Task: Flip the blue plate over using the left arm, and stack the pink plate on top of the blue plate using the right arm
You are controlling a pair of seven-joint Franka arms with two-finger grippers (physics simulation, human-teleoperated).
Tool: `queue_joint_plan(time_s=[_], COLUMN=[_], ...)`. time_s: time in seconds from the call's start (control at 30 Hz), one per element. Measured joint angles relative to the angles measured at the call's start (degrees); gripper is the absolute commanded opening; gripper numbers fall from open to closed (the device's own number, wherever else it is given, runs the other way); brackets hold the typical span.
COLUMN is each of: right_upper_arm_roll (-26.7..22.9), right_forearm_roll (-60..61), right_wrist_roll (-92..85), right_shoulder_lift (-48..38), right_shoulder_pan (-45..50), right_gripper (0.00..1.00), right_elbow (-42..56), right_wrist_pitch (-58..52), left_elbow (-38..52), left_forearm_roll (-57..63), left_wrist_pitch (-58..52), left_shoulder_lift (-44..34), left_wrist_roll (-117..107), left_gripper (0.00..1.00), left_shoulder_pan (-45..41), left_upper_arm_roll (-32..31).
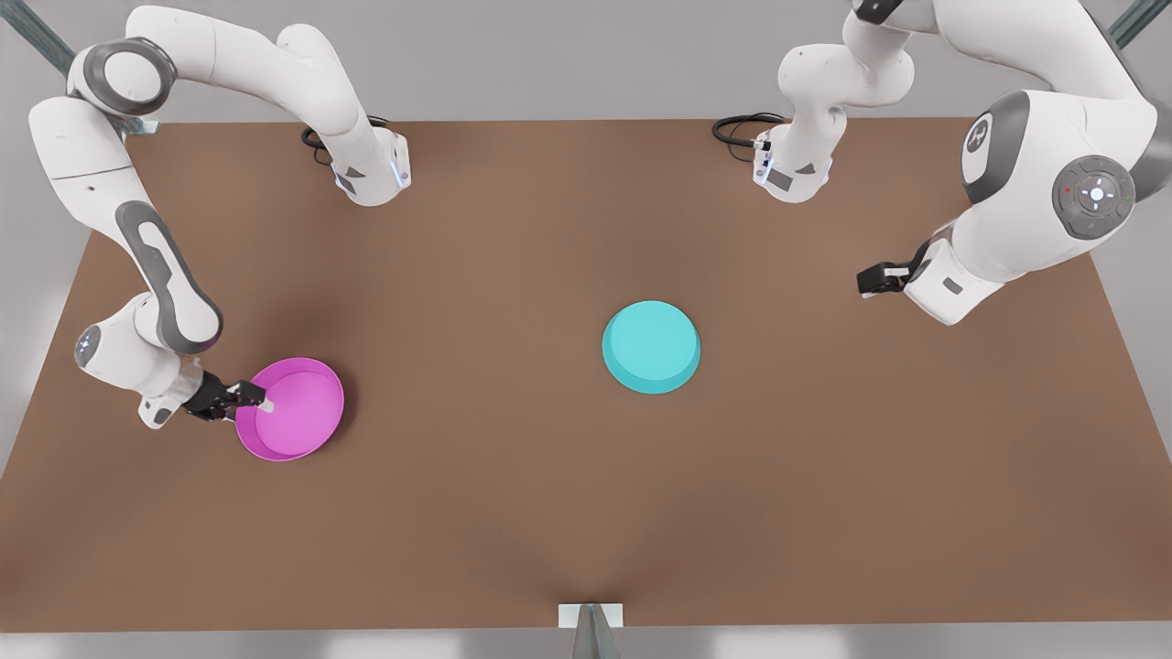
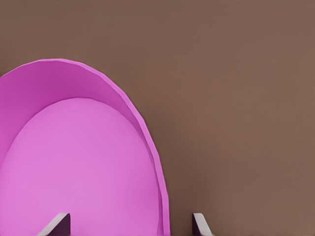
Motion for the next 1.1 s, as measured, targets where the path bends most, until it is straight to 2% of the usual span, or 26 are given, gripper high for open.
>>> queue_joint_plan(time_s=[0.17,0.33,0.7,0.8,0.93,1.1], right_upper_arm_roll=[0.00,0.00,0.00,0.00,0.07,0.05], right_forearm_roll=[0.00,0.00,0.01,-0.07,-2.36,-3.52], right_wrist_roll=[0.00,0.00,0.00,0.00,0.00,0.00], right_shoulder_lift=[0.36,0.44,0.36,0.36,0.36,0.40], right_shoulder_pan=[0.00,0.01,0.00,0.00,0.01,0.09], right_gripper=[0.82,0.63,0.56,0.51,0.50,0.39], right_elbow=[0.00,-0.08,-0.09,-0.09,-0.09,0.00], right_wrist_pitch=[0.06,0.76,0.77,0.77,0.77,0.68], left_elbow=[0.00,0.00,0.00,0.00,0.00,0.00], left_forearm_roll=[0.01,0.02,0.11,0.13,0.18,0.21], left_wrist_pitch=[-0.09,-0.09,0.09,0.04,0.04,0.00], left_shoulder_lift=[0.00,0.00,0.09,0.09,0.09,0.00], left_wrist_roll=[0.00,0.08,0.17,0.17,0.09,0.18], left_gripper=[1.00,1.00,1.00,1.00,1.00,1.00], left_shoulder_pan=[0.01,0.08,0.60,0.84,0.96,1.43], left_upper_arm_roll=[0.00,0.00,0.08,0.09,0.09,0.09])
